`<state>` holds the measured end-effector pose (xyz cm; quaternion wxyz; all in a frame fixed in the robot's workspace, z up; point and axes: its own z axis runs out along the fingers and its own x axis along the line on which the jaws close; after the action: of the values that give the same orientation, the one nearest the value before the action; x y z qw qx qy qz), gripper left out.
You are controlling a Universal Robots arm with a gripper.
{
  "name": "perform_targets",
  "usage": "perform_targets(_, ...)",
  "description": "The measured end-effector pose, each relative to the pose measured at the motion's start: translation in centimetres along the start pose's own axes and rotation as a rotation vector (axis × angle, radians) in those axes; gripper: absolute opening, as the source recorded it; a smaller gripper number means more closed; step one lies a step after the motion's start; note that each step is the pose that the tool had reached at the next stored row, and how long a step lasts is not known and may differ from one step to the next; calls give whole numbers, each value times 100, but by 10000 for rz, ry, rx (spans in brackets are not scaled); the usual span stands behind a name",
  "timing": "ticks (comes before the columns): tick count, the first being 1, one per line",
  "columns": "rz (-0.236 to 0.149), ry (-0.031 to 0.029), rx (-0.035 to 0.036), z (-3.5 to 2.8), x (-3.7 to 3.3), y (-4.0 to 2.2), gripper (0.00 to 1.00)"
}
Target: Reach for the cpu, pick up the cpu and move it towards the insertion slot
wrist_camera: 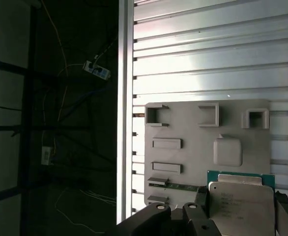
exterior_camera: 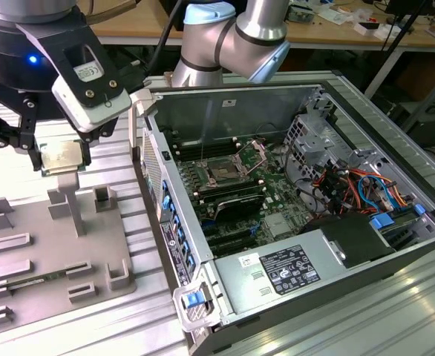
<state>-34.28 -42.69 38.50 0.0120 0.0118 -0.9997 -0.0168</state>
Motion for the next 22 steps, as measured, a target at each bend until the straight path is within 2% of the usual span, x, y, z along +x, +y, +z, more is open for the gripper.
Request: perform_targets(22, 0, 0, 0, -5, -204, -5, 55)
